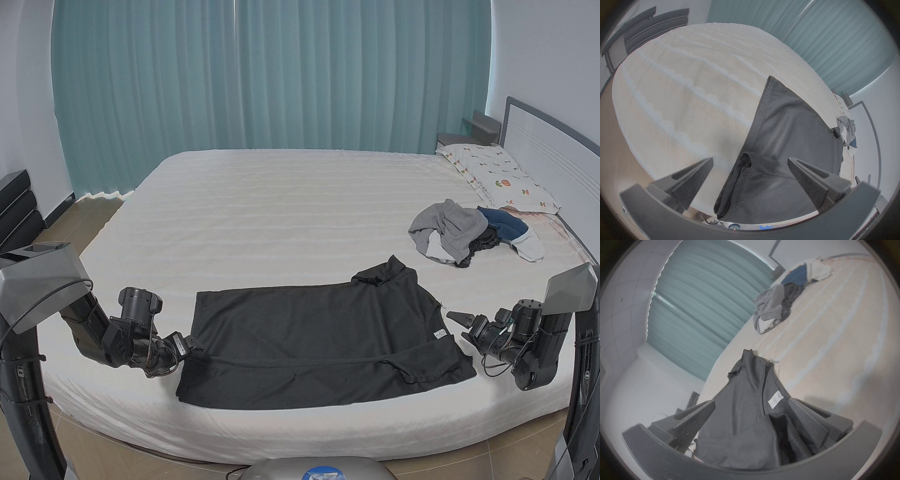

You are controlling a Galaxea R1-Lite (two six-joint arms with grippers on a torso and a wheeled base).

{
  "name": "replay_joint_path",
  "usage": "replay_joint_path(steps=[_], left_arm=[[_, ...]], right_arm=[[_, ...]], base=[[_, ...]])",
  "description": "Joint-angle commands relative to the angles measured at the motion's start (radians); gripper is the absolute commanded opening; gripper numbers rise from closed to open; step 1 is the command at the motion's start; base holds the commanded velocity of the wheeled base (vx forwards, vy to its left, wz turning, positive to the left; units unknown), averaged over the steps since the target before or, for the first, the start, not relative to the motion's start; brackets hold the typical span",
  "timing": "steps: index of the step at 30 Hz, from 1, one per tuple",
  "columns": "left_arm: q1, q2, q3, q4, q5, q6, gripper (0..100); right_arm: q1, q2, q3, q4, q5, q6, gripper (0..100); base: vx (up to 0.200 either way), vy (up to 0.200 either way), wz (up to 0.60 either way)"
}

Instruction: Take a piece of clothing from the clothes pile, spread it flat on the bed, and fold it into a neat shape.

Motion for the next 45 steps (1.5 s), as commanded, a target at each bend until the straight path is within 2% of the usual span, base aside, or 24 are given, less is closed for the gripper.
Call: replay_joint_path(steps=[1,11,29,35,45], left_arm=[[0.005,-0.024,0.006,-0.003,0.001,-0.035,100],[0.006,-0.018,-0.003,-0.001,-0.007,-0.039,100],[0.0,-0.027,0.01,0.0,-0.008,-0.065,100],[-0.003,-0.029,0.011,0.0,-0.008,-0.085,100],[0.006,-0.038,-0.047,-0.001,-0.001,-0.136,100]], right_arm=[[-0.005,-0.046,0.018,-0.011,-0.003,0.064,100],[-0.002,-0.021,0.027,-0.009,-0.002,0.085,100],[0.019,0.006,0.033,-0.011,-0.006,0.081,100],[0.021,0.008,0.033,-0.011,-0.008,0.081,100],[0.021,0.008,0.035,-0.011,-0.008,0.081,100]], base=[[0.0,0.0,0.0],[0.18,0.0,0.0],[0.0,0.0,0.0],[0.0,-0.2,0.0],[0.0,0.0,0.0]])
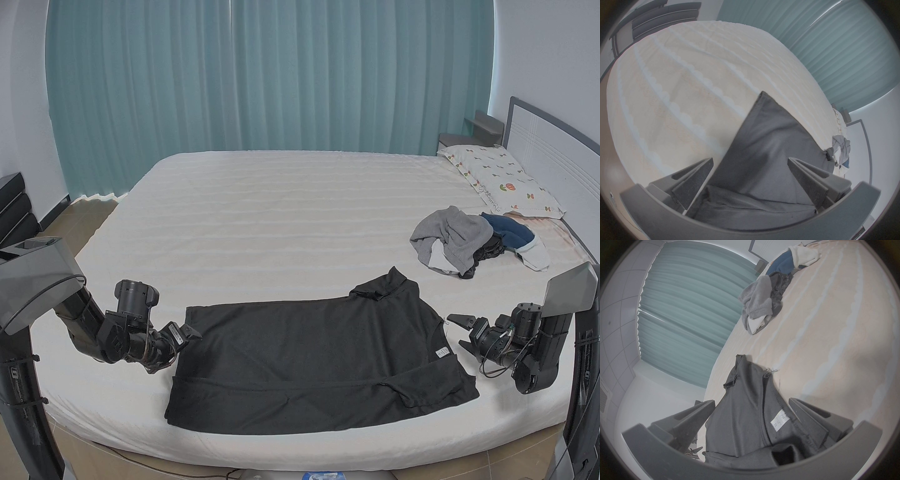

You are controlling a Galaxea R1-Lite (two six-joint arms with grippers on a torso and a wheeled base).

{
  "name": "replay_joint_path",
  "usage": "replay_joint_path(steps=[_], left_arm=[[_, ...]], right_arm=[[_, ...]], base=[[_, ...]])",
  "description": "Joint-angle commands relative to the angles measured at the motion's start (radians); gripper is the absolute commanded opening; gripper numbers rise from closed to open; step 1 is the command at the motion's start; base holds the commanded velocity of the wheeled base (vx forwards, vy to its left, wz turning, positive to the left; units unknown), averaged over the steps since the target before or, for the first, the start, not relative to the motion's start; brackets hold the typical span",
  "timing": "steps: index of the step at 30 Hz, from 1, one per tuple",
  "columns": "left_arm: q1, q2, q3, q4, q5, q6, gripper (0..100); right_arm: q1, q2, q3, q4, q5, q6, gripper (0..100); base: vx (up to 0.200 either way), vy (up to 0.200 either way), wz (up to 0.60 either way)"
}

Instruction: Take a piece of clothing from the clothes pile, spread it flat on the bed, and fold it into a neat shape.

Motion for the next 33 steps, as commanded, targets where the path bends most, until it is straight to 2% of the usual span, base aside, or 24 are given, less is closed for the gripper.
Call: replay_joint_path(steps=[1,11,12,17,22,25,29,33], left_arm=[[0.011,0.003,-0.04,-0.001,0.005,-0.003,100],[0.058,0.116,-0.247,0.001,-0.001,0.031,100],[0.066,0.155,-0.302,-0.002,-0.018,0.058,100],[0.077,0.235,-0.388,-0.022,-0.1,0.127,100],[0.074,0.304,-0.47,-0.04,-0.111,0.166,100],[0.08,0.363,-0.519,-0.099,-0.12,0.198,100],[0.086,0.411,-0.536,-0.149,-0.111,0.259,100],[0.083,0.411,-0.53,-0.149,-0.111,0.264,100]], right_arm=[[0.001,0.002,0.0,-0.011,0.0,0.0,100],[0.001,0.0,0.002,-0.011,0.002,0.0,100],[0.002,0.002,0.0,-0.011,0.002,0.0,100],[0.011,0.003,-0.001,-0.011,0.0,0.0,100],[0.013,0.005,0.0,-0.011,0.0,-0.002,100],[0.016,0.008,-0.001,-0.011,-0.001,-0.005,100],[0.019,0.011,-0.001,-0.011,-0.001,-0.005,100],[0.019,0.011,0.0,-0.011,-0.001,-0.005,100]], base=[[0.0,0.0,0.0],[0.0,0.0,0.0],[0.0,0.0,0.0],[0.0,0.0,0.0],[0.0,0.0,0.0],[0.0,0.0,0.0],[0.0,0.0,0.0],[0.0,0.0,0.0]])
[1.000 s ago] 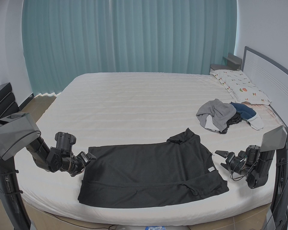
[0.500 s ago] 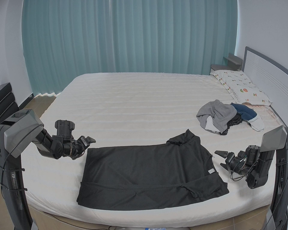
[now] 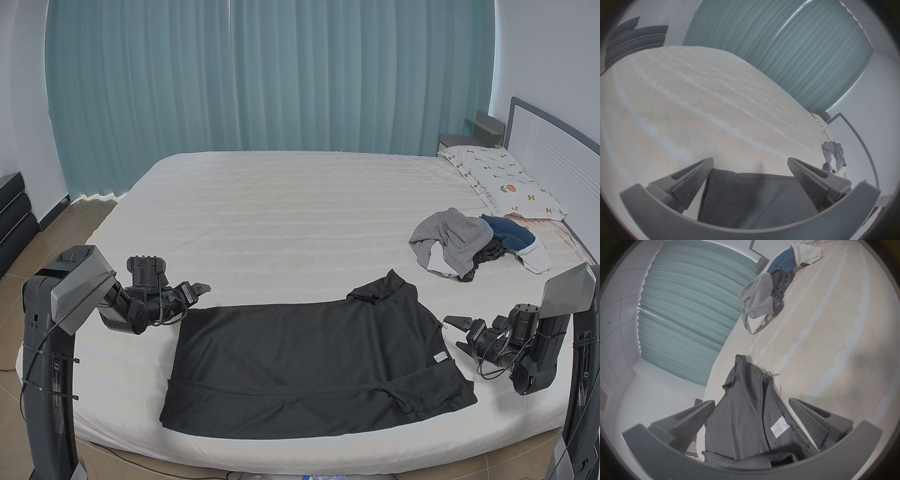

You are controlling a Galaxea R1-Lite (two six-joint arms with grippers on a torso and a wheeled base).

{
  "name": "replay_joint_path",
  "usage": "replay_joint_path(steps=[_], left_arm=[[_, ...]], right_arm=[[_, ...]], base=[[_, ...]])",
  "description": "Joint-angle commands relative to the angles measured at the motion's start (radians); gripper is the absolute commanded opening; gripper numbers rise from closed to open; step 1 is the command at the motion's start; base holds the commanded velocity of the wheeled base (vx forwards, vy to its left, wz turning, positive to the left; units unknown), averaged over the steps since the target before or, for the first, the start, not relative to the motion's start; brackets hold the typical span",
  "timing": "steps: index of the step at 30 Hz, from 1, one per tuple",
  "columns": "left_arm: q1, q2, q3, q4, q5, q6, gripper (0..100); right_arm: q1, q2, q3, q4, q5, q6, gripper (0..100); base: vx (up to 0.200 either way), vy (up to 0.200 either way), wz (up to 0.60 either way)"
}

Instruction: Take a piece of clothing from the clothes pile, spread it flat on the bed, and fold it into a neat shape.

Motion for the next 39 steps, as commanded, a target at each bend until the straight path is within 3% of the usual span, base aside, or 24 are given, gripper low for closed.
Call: replay_joint_path(steps=[1,11,12,23,28,32,39], left_arm=[[0.0,0.042,-0.006,-0.005,0.001,0.003,100],[0.001,0.036,-0.002,-0.005,-0.006,-0.006,100],[0.001,0.036,-0.002,-0.006,-0.006,-0.006,0],[0.003,-0.019,0.068,-0.009,0.006,-0.012,0],[0.0,-0.042,0.081,-0.058,0.055,-0.084,0],[0.001,-0.057,0.114,-0.112,0.055,-0.129,0],[0.001,-0.076,0.16,-0.12,0.053,-0.135,0]], right_arm=[[0.001,0.003,0.001,-0.01,0.001,0.0,100],[0.001,0.002,0.003,-0.01,0.001,0.0,100],[0.001,0.002,0.003,-0.01,0.001,0.0,100],[0.001,0.003,-0.008,-0.01,-0.001,0.0,100],[0.029,-0.014,-0.066,-0.007,-0.093,-0.035,100],[0.047,-0.021,-0.117,0.016,-0.098,-0.046,100],[0.087,-0.035,-0.327,0.257,-0.116,-0.179,100]], base=[[0.0,0.0,0.0],[0.0,0.0,0.0],[0.0,0.0,0.0],[0.0,0.0,0.0],[0.0,0.0,0.0],[0.0,0.0,0.0],[0.0,0.0,0.0]])
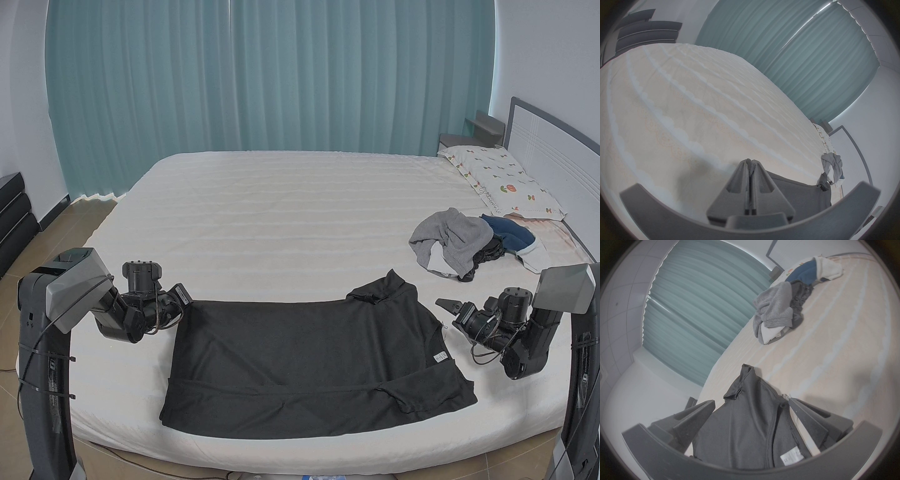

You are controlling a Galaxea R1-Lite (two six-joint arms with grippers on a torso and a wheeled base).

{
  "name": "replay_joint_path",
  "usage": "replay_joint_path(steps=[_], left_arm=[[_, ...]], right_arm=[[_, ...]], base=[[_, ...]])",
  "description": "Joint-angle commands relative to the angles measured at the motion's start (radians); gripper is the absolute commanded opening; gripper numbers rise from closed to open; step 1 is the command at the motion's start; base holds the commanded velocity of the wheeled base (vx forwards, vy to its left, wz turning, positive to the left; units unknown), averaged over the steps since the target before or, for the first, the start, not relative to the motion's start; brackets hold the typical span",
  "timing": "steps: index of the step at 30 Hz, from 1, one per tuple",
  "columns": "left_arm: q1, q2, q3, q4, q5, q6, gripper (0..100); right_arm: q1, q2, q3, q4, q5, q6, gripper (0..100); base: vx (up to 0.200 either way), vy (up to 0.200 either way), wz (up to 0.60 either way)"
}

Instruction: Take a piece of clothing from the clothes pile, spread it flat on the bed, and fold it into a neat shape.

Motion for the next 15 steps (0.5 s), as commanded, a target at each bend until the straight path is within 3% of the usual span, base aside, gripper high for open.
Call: replay_joint_path(steps=[1,6,15], left_arm=[[0.0,-0.025,0.049,-0.007,-0.004,-0.005,0],[0.0,-0.023,0.082,-0.01,-0.014,-0.028,0],[0.0,-0.025,0.084,-0.01,-0.014,-0.033,0]], right_arm=[[0.047,-0.005,-0.237,0.215,-0.054,-0.088,100],[0.09,0.064,-0.453,0.441,-0.079,-0.154,100],[0.099,0.175,-0.673,0.573,-0.106,-0.177,100]], base=[[0.0,0.0,0.0],[0.0,0.0,0.0],[0.0,0.0,0.0]])
